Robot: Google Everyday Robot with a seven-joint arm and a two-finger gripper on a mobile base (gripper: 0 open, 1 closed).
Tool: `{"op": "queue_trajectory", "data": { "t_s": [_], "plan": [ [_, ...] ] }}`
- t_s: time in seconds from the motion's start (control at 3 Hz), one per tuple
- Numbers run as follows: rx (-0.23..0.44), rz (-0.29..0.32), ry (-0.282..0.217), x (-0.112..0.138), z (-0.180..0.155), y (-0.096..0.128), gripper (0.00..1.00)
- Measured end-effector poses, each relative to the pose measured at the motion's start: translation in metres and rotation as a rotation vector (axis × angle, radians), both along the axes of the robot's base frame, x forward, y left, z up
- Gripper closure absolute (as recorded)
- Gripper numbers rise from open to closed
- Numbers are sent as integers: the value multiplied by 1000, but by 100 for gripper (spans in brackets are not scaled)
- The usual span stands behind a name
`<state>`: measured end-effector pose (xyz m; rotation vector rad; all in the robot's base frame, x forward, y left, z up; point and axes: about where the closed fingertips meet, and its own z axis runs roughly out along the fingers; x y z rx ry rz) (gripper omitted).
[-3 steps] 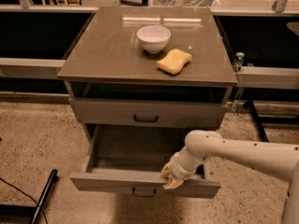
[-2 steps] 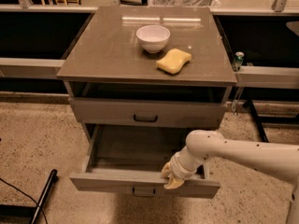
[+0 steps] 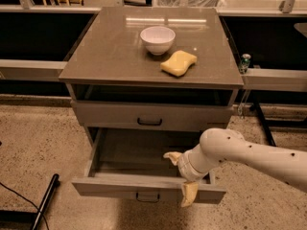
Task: Open middle drawer
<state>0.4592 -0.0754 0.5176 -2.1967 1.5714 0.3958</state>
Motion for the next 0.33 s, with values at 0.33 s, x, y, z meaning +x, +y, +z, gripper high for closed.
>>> {"op": "queue_trajectory", "data": {
  "t_s": [0.33],
  "plan": [
    [0, 0, -2, 0, 1, -1, 0]
  ]
}}
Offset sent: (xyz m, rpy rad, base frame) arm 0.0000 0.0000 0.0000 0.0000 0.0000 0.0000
